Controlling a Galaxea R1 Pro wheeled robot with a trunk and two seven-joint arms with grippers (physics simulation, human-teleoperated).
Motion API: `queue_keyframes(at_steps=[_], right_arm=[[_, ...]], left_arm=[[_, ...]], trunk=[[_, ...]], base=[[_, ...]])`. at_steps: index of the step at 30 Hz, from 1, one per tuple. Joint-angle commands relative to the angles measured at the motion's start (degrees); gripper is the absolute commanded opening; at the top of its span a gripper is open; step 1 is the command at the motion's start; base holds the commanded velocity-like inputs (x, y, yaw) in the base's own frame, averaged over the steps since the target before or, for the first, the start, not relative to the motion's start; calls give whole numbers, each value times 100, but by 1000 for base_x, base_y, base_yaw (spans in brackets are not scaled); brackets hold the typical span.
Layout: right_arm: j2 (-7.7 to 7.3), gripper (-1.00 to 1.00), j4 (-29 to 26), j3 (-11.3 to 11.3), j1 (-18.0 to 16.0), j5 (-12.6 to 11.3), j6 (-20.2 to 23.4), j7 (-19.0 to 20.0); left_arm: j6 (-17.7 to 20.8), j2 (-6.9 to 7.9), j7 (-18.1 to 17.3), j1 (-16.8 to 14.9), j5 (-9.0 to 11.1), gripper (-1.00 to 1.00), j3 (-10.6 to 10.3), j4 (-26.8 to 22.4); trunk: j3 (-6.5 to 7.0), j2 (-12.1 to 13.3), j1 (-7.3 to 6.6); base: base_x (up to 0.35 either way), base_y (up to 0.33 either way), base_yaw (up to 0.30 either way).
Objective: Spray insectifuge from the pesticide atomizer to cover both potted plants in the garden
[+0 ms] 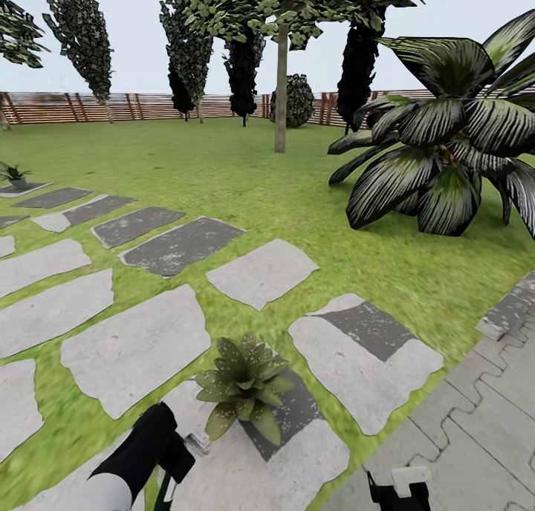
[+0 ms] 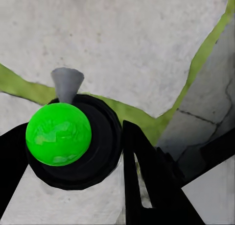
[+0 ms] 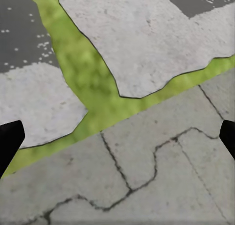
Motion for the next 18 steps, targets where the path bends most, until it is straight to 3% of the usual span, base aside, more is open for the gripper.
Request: queue_keyframes(at_steps=[1,4,10,13,18], right_arm=[[0,100,1,52,-2,-56,-15,-7],[0,100,1,52,-2,-56,-15,-8],[0,100,1,55,-2,-56,-15,-9],[0,100,1,55,-2,-56,-15,-9],[0,100,1,52,-1,-56,-15,-9]], left_arm=[[1,-81,-50,-3,-84,-100,31,-29],[-1,-139,-50,-3,-90,-100,37,-40],[-15,47,-51,6,-99,-100,28,32],[-15,60,-44,4,-96,-100,27,31],[-10,47,-34,3,-99,-100,19,30]], trunk=[[-5,-2,-1],[-5,-2,-1],[-5,-2,-1],[-5,-2,-1],[-5,-2,-1]], base=[[0,0,0],[0,0,0],[0,0,97],[0,0,209],[174,-127,23]])
